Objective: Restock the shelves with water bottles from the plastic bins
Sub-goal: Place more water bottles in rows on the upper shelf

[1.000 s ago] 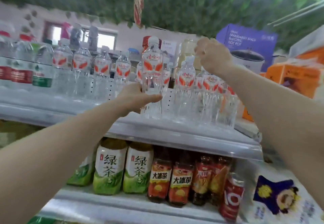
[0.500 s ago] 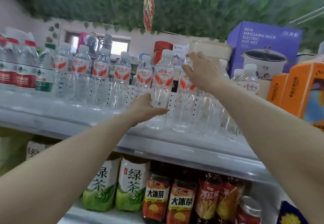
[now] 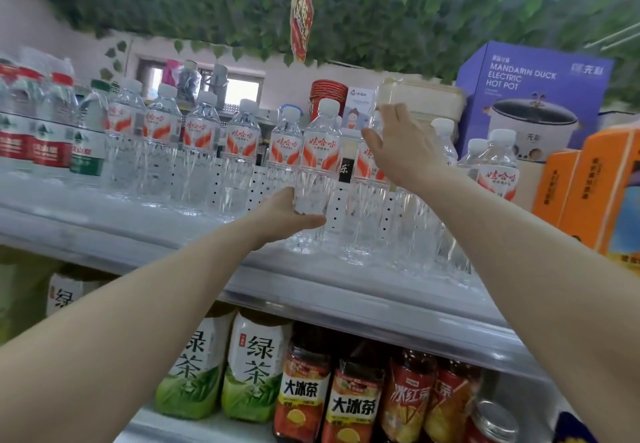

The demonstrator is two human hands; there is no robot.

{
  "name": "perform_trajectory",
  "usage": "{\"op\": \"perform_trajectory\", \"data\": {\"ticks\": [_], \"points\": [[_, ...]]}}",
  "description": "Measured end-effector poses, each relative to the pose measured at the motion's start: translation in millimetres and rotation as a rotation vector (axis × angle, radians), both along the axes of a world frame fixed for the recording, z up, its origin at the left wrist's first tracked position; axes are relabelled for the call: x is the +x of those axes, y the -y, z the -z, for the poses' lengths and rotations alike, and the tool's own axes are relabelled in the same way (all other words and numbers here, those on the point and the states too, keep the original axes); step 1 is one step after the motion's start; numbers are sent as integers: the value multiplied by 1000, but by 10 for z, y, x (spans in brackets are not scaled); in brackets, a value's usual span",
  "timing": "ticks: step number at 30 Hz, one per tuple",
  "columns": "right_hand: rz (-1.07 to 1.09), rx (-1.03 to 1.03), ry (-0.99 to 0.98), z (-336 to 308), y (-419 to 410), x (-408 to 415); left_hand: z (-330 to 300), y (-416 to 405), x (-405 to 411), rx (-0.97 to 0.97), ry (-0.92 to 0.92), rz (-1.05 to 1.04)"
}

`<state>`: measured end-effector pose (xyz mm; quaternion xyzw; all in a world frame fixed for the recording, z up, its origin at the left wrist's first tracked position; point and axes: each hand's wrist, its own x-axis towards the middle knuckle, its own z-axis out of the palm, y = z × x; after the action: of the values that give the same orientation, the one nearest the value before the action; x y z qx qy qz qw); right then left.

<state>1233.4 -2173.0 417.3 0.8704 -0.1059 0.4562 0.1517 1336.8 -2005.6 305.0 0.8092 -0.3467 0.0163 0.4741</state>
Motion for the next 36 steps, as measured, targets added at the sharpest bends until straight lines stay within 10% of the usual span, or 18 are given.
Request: {"op": "perform_trajectory", "data": {"ticks": [20, 36], "points": [[115, -109, -145, 965, -1034, -699, 243, -1391, -620, 154, 906, -206], [27, -1, -457, 3759, -2443, -1212, 2578, -2554, -700, 331, 941, 8]]}}
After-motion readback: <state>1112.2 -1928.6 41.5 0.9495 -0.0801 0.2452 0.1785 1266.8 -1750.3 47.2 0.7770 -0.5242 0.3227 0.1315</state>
